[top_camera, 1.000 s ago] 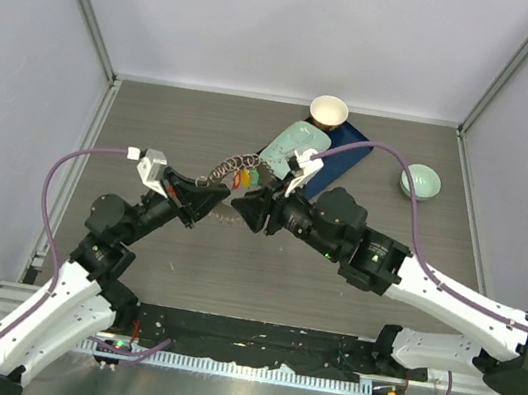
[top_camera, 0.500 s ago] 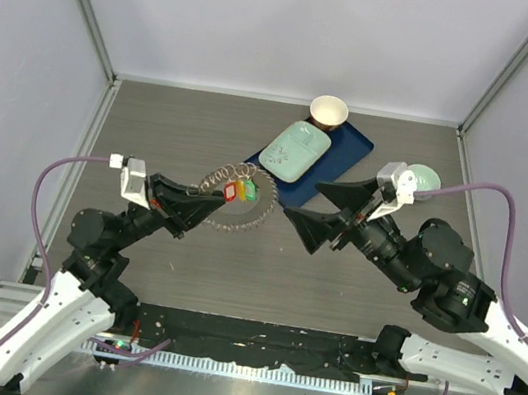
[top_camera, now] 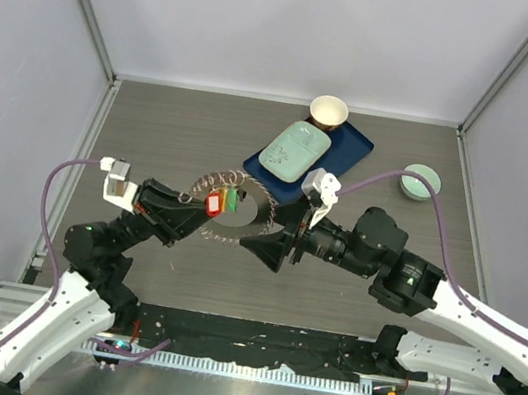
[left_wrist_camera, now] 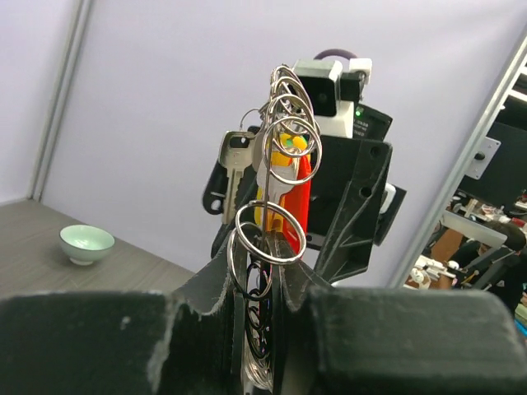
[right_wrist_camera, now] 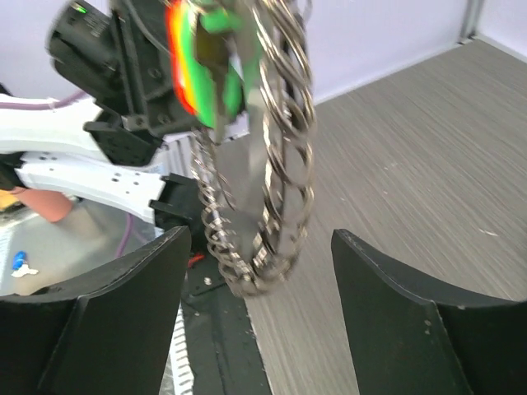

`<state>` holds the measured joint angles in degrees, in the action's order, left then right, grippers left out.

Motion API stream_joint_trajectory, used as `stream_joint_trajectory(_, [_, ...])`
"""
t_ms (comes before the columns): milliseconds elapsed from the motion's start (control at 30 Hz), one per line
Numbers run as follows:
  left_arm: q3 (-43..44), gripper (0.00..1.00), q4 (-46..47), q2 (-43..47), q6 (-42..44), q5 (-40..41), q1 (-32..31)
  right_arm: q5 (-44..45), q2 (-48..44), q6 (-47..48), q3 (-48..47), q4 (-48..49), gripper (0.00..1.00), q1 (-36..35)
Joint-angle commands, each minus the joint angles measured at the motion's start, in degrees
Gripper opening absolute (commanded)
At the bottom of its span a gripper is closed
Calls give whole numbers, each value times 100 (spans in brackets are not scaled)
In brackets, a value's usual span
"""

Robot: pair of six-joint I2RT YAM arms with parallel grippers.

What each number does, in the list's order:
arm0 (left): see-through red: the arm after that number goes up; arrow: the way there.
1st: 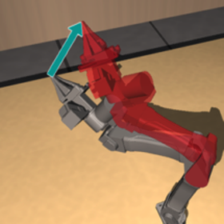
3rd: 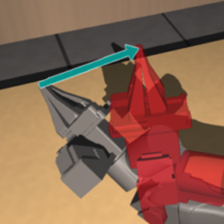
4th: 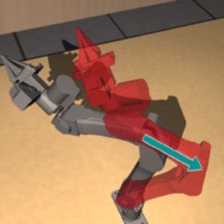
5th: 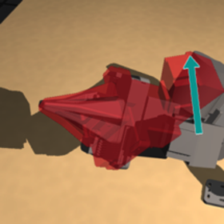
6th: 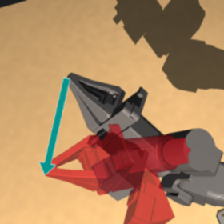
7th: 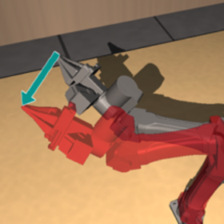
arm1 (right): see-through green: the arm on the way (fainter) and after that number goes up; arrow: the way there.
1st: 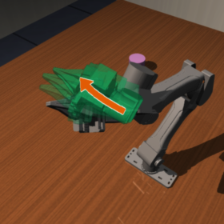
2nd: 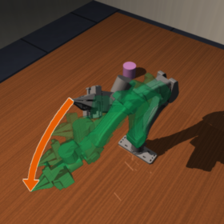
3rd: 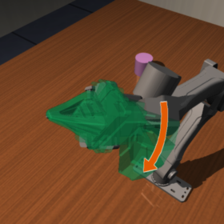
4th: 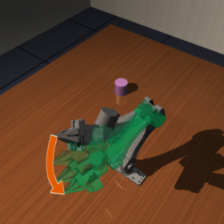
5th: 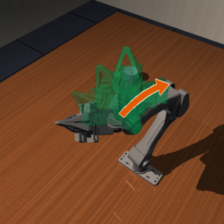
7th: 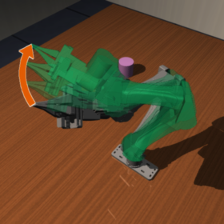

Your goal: Remove the keys from the keyring

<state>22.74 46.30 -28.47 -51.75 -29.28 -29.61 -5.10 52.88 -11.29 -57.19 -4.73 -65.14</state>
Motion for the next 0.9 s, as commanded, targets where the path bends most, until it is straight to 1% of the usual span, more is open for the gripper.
stream_joint_trajectory(0, [-138,0,950,-45,-398,-87,16,-632,38,-338,-29,1175,76,-25])
stream_joint_trajectory(67, [-182,0,995,-10,-380,-87,16,-624,47,-452,67,1430,73,-25])
stream_joint_trajectory(100, [-217,0,995,-10,-389,-87,16,-571,38,-471,102,1475,70,-25])
stream_joint_trajectory(133, [-244,0,1003,-18,-406,-87,16,-414,47,-497,164,1519,53,-25])
stream_joint_trajectory(200, [-296,0,1073,-36,-441,-69,16,-272,73,-523,208,1537,34,-33])
stream_joint_trajectory(233, [-331,0,1109,-45,-459,-69,16,-237,108,-523,234,1537,20,-25])
stream_joint_trajectory(300, [-358,0,1100,-88,-477,-52,16,-219,108,-454,217,1484,3,-16])
stream_joint_trajectory(333, [-349,4,1048,-97,-459,-69,16,-219,91,-410,173,1353,1,-25])
stream_joint_trajectory(367, [-306,14,725,-89,-416,-104,16,-167,21,-322,147,1248,1,-25])
stream_joint_trajectory(400, [-192,42,452,-63,-206,-96,16,-123,-32,-156,94,1116,1,-25])
stream_joint_trajectory(433, [-104,58,-255,51,-65,-78,16,-44,-76,-32,-28,749,1,-25])
stream_joint_trajectory(467, [1,71,-671,113,145,35,16,339,-155,73,-134,511,1,-25])
stream_joint_trajectory(500, [194,84,-1119,200,582,175,16,491,-164,196,-413,126,1,-25])
stream_joint_trajectory(533, [300,89,-2028,428,830,377,16,736,-173,528,-564,-514,1,-25])
stream_joint_trajectory(600, [423,98,-2694,675,1287,1104,16,975,-156,828,-837,-1054,1,-25])
stream_joint_trajectory(633, [450,100,-3193,920,1438,1326,16,1020,-147,1021,-1081,-1491,1,-25])
stream_joint_trajectory(700, [520,100,-3617,1150,1824,1756,16,1108,-138,1103,-1302,-1828,1,-25])
stream_joint_trajectory(733, [564,100,-3994,1238,1930,1872,16,1108,-138,1277,-1356,-2030,1,-25])
stream_joint_trajectory(800, [714,99,-4374,1379,2185,1996,16,1230,-173,1384,-1348,-2093,1,-25])
stream_joint_trajectory(867, [897,99,-4839,1344,2563,1909,16,1257,-199,1384,-1330,-2085,1,-25])
